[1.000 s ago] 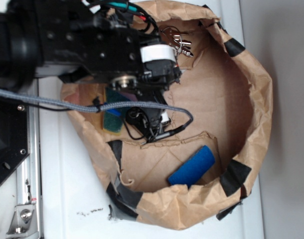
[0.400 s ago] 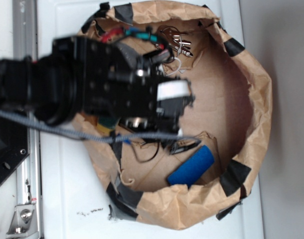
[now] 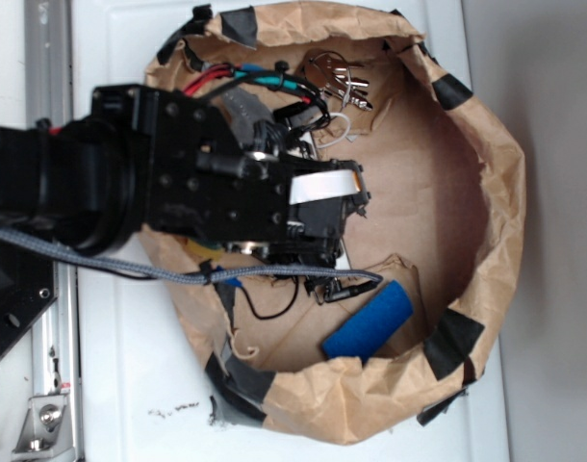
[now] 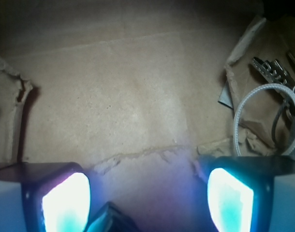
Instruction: Grab the black box.
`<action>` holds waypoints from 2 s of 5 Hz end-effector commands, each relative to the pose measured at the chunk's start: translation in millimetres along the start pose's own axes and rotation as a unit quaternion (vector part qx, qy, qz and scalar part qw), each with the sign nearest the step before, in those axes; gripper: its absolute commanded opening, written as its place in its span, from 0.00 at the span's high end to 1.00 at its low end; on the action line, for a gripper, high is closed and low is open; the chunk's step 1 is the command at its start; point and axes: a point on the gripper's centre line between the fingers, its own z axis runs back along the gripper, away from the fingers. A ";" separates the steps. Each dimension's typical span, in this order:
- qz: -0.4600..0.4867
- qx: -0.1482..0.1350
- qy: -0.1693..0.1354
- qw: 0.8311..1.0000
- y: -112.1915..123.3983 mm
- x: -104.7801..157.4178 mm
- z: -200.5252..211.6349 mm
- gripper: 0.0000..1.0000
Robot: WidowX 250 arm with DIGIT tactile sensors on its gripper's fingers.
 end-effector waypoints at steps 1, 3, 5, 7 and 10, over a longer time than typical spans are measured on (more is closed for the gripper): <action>0.018 -0.052 0.013 0.998 11.0 -5.2 25.9 0.00; 0.007 -0.099 0.019 0.995 35.6 -2.5 55.1 0.00; -0.050 -0.059 -0.004 0.997 40.0 -13.6 36.0 0.00; -0.067 -0.046 0.003 0.997 37.8 -16.2 25.2 0.00; -0.005 -0.055 0.014 0.998 11.9 -8.3 19.3 0.00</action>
